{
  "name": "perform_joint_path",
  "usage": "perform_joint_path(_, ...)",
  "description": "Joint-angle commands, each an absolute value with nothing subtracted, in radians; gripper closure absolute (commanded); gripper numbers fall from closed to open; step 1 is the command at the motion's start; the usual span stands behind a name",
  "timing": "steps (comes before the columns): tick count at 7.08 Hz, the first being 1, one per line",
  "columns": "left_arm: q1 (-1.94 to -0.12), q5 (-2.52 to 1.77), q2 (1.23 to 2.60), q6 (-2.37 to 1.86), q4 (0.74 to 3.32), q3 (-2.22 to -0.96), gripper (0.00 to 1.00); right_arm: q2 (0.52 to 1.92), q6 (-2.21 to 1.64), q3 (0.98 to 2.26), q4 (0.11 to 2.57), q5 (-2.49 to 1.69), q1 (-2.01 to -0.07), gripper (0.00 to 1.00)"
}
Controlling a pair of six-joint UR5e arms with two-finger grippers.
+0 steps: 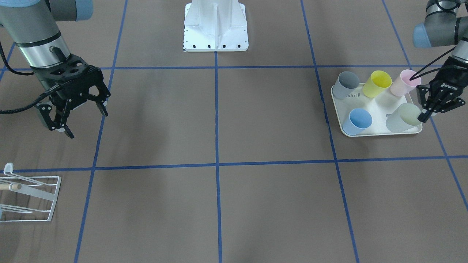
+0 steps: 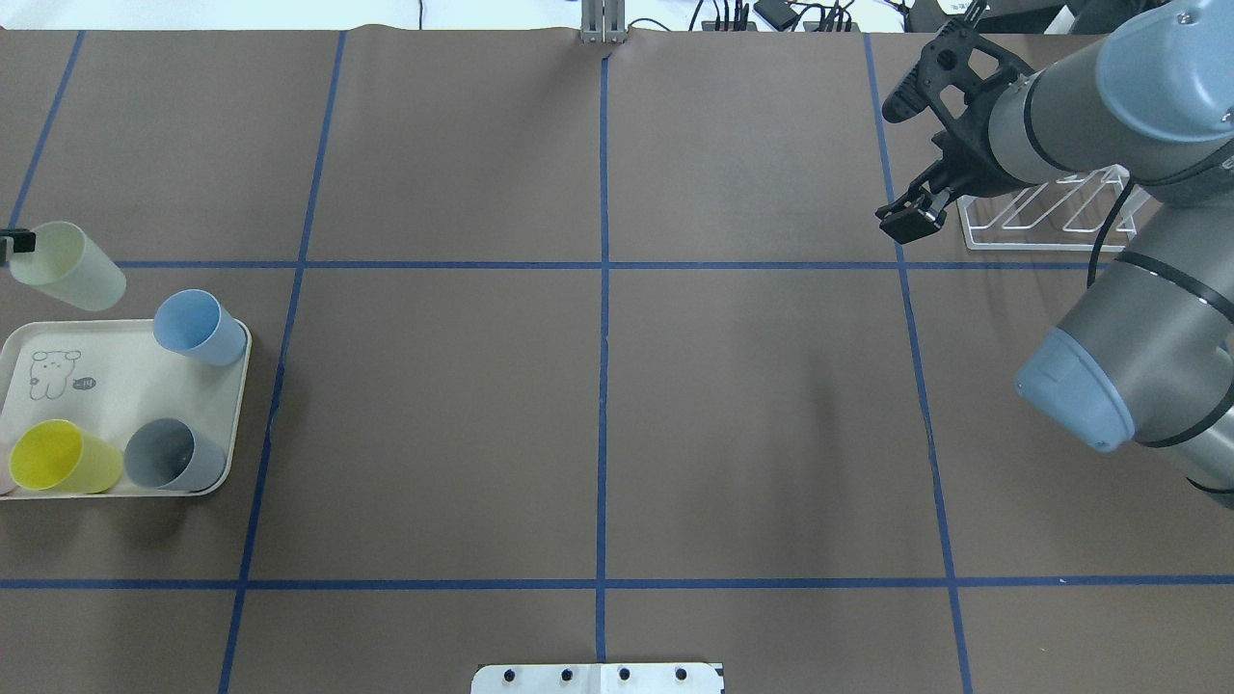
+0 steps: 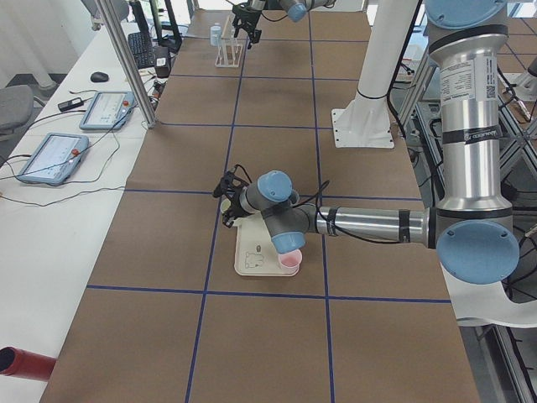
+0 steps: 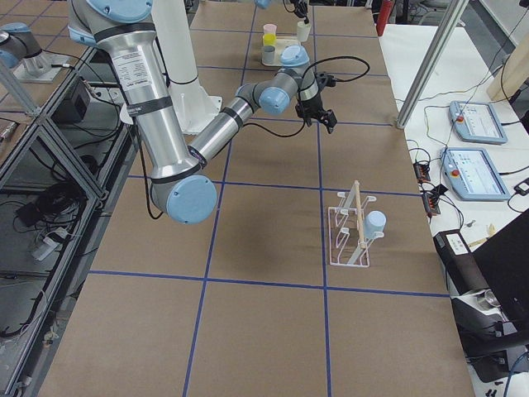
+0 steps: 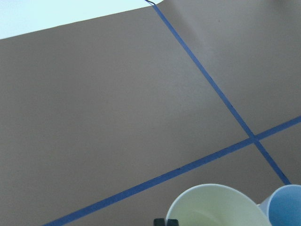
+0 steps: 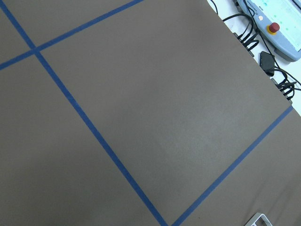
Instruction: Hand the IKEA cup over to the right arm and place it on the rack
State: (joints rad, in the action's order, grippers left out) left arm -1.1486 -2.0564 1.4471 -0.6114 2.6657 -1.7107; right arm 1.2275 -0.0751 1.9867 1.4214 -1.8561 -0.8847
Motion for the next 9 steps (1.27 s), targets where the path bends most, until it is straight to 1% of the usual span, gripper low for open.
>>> perform_joint_path(1, -1.17, -2.092, 1.477, -0.82, 2.364, -2.008, 1.0, 1.235, -0.195, 1.979, 1.259, -1.856, -0.85, 0.01)
perform_joint_path(2, -1.169, -2.135, 1.538, -0.998, 2.305, -2.075, 1.0, 1.232, -0.245, 1.979, 1.196, -1.855, -0.821, 0.01)
perform_joint_path(4, -1.154, -2.308, 1.7, -1.346, 2.31, -2.091, 1.0, 1.226, -0.374, 1.971, 1.044, -1.845, -0.749, 0.01)
perform_joint_path(5, -1.087, -2.318, 1.774, -1.528, 2.316, -2.109, 1.0, 1.226, -0.382, 1.971, 0.97, -1.817, -0.703, 0.01)
perform_joint_path(6, -0.993, -2.304, 1.855, -1.73, 2.379, -2.102, 1.0, 1.224, -0.382, 1.97, 0.903, -1.755, -0.643, 0.01)
perform_joint_path(7, -0.906, -2.227, 1.906, -1.856, 2.428, -2.099, 1.0, 1.224, -0.397, 1.971, 0.844, -1.665, -0.577, 0.01)
perform_joint_path(9, -0.72, -2.006, 1.95, -1.882, 2.427, -2.088, 1.0, 1.2, -0.4, 1.971, 0.779, -1.637, -0.487, 0.01)
